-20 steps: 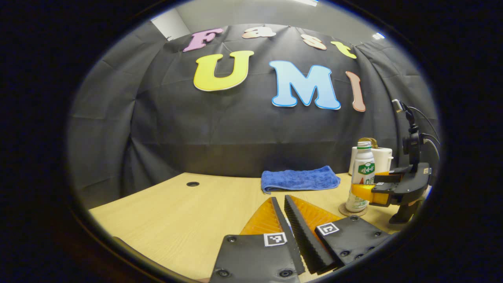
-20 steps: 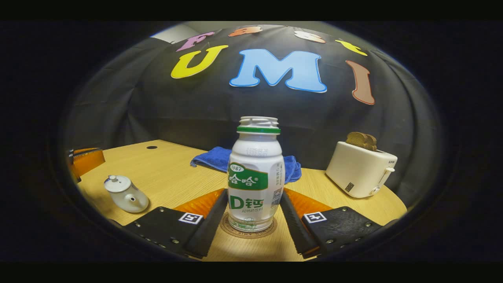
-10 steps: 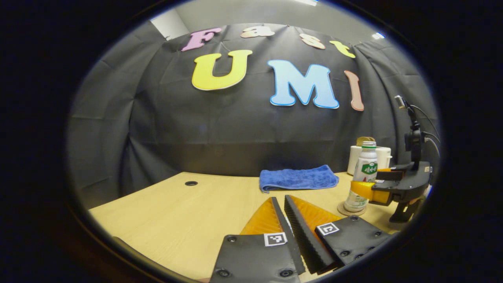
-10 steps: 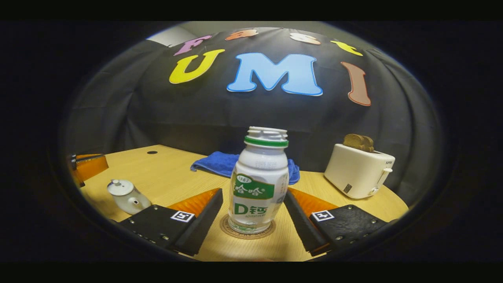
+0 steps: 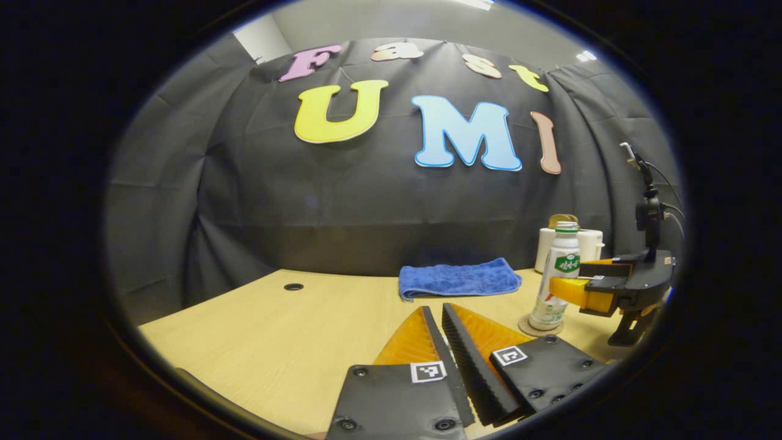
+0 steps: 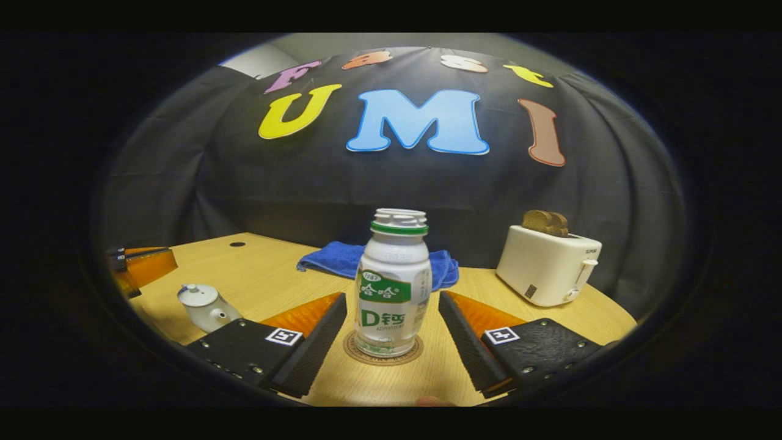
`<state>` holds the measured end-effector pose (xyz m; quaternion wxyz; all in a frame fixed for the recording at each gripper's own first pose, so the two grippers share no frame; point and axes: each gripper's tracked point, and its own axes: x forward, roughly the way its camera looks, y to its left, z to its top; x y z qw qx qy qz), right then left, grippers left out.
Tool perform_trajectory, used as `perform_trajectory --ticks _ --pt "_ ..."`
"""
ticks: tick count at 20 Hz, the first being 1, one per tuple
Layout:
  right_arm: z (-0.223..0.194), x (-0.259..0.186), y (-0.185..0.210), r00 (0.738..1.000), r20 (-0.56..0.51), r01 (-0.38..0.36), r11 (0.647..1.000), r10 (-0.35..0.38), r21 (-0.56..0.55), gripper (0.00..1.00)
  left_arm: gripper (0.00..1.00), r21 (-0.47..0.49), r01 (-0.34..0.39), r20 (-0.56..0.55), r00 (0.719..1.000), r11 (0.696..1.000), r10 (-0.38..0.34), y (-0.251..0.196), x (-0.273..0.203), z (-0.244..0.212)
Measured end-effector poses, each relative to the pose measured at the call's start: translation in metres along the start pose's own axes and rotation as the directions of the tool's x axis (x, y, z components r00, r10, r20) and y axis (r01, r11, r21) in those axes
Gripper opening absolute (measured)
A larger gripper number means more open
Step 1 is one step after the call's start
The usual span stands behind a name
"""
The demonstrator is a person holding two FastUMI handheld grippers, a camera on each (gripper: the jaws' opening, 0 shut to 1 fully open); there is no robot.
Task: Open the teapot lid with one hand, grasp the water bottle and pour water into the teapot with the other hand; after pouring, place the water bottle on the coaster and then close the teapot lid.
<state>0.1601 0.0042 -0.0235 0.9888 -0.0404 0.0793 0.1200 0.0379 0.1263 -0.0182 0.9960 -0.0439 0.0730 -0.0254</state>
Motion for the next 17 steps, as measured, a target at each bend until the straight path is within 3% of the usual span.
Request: perform_trajectory --ticks 7,13,17 --pt "0.005 -0.05 0.007 0.999 0.036 0.02 0.999 -0.022 0.036 0.93 0.15 -0.016 0.019 0.011 1.0 1.0 -0.018 -0.017 -0.022 0.0" --pt "0.023 -0.111 0.011 0.99 0.113 0.078 0.996 -0.081 0.03 0.93 0.14 -0.048 0.031 0.023 0.999 0.998 -0.03 -0.031 -0.056 -0.002" --pt "0.013 -0.146 0.016 0.984 0.13 0.115 0.992 -0.122 0.059 0.92 0.13 -0.042 0.036 0.039 0.999 0.998 -0.034 -0.042 -0.088 -0.002"
